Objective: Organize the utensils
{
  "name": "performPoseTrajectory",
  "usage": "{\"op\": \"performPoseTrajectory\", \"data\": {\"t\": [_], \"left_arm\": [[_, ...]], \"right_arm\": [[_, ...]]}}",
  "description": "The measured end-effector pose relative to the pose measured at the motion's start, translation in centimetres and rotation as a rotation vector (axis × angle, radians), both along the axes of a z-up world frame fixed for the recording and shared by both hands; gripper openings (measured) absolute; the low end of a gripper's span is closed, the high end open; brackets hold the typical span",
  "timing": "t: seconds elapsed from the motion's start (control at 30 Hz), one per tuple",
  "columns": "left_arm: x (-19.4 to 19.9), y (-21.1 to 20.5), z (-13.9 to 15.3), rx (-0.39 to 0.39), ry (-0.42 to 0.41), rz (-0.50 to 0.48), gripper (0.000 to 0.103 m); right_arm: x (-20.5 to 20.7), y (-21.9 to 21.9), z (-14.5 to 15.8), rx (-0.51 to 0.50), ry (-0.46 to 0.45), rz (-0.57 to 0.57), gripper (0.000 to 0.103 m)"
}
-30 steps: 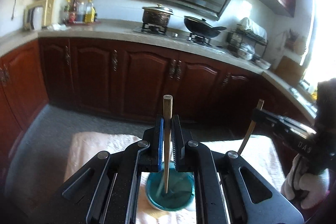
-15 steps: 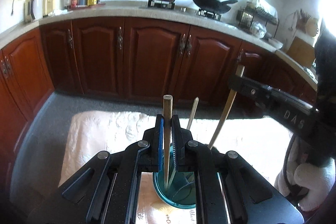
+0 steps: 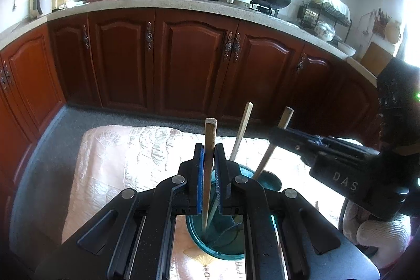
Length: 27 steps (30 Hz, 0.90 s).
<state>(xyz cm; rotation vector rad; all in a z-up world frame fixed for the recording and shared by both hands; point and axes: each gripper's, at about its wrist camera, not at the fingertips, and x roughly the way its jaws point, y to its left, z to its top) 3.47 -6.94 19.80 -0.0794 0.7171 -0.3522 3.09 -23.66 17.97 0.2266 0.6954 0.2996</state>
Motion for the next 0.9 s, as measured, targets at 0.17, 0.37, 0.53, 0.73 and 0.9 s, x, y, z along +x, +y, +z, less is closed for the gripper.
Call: {"op": "performPoseTrajectory", "data": {"t": [0.17, 0.37, 0.53, 0.73, 0.9], "left_arm": [[-0.3, 0.3, 0.0, -0.012, 0.012, -0.001, 0.012], [-1.5, 0.5, 0.2, -0.035, 0.015, -0.001, 0.031], [-2.9, 0.0, 0.0, -0.017, 0.008, -0.007, 0.038], [-4.6, -0.8, -0.1, 0.01, 0.002, -0.016, 0.047], [-6.4, -1.7, 0.0, 0.027, -0.004, -0.042, 0.05]], "right_arm": [[-1.0, -0.6, 0.2, 0.018, -0.003, -0.002, 0.033], [-2.4, -1.2, 0.4, 0.026, 0.001, -0.003, 0.033], [-3.9, -1.7, 0.4, 0.024, 0.004, -0.019, 0.033], [-6.1, -2.0, 0.2, -0.004, 0.006, -0.04, 0.033], [-8.4, -2.7, 0.1, -0.009, 0.007, -0.056, 0.033]]}}
